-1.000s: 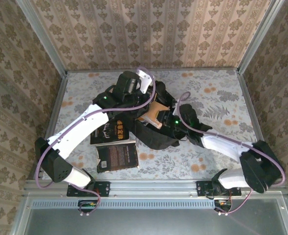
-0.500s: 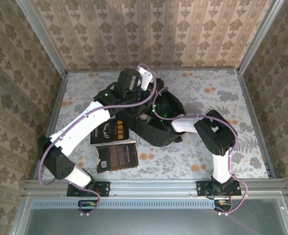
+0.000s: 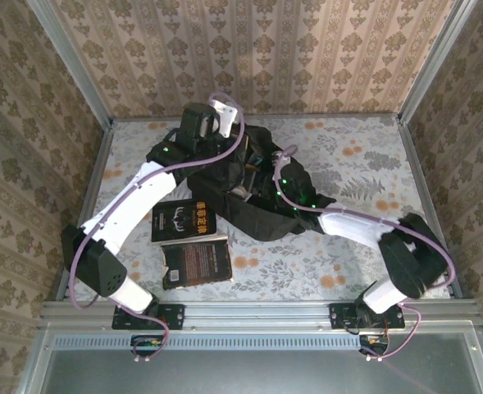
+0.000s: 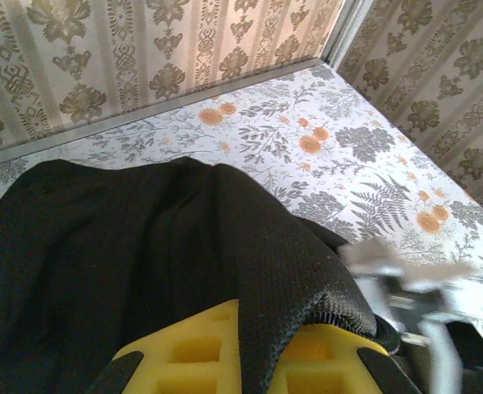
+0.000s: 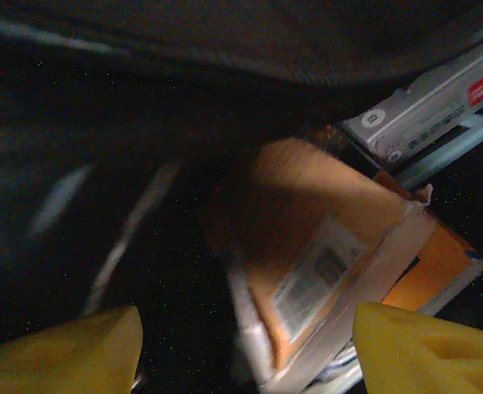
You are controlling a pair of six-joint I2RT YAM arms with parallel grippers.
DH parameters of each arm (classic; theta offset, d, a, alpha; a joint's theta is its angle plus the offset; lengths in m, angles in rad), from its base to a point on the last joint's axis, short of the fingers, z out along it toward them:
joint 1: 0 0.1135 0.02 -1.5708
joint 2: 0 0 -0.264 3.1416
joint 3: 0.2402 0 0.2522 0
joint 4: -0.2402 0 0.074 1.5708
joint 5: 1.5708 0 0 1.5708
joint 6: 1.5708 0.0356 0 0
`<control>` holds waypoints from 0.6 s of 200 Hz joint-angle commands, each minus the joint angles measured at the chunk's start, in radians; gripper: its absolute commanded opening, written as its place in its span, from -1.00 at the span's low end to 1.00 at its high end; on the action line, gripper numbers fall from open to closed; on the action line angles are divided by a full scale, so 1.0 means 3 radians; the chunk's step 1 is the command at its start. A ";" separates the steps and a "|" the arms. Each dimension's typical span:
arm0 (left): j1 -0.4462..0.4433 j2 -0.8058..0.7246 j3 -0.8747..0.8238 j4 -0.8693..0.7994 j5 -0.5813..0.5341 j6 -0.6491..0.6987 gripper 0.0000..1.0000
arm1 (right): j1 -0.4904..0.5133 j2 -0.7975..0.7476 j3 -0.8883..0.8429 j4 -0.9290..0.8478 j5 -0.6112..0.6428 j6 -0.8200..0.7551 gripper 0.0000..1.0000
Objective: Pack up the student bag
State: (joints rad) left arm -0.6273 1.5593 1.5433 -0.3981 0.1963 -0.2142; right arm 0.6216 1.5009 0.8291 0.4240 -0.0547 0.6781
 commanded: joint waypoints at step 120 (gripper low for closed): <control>0.0035 0.0539 0.0344 0.0043 0.0331 -0.0385 0.28 | -0.0051 -0.1951 -0.0430 -0.1757 0.0869 -0.0545 0.27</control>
State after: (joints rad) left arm -0.6209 1.8507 1.7012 -0.4179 0.2955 -0.2890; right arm 0.6102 0.9463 0.6613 0.0368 0.2314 0.5224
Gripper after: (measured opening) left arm 0.608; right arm 0.627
